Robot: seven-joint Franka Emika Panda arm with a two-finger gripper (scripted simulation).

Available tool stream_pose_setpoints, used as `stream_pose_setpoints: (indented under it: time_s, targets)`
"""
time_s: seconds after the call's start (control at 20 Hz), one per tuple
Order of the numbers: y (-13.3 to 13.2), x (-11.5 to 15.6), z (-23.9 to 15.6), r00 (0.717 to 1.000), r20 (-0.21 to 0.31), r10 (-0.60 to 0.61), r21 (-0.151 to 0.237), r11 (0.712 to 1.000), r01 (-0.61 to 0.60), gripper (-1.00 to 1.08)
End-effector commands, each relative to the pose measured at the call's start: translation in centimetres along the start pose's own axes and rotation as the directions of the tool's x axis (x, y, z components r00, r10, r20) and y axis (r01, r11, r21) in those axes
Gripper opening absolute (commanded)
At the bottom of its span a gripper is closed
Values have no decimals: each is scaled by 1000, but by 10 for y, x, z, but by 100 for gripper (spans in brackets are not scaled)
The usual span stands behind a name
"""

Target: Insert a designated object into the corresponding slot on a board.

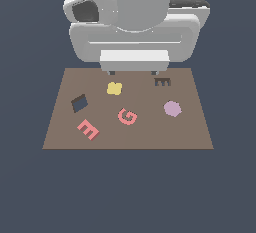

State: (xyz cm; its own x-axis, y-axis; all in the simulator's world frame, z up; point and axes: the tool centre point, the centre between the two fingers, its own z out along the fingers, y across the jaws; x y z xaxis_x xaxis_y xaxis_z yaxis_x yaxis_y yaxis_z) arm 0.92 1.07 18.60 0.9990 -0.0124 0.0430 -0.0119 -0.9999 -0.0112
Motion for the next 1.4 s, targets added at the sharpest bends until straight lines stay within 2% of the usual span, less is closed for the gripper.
stream_pose_setpoints:
  time_s: [0.0, 0.45, 0.85, 1.1, 1.35]
  targets:
    - [0, 0, 0, 1000, 0, 0, 0, 1000, 0, 100]
    - [7, 1, 6, 999, 2, -41, 1, 999, 41, 100]
    - [26, 5, 23, 989, 7, -148, 3, 989, 148, 100]
    - [44, 10, 39, 968, 12, -249, 5, 969, 249, 100]
    - [65, 20, 60, 927, 18, -376, 9, 927, 375, 100]
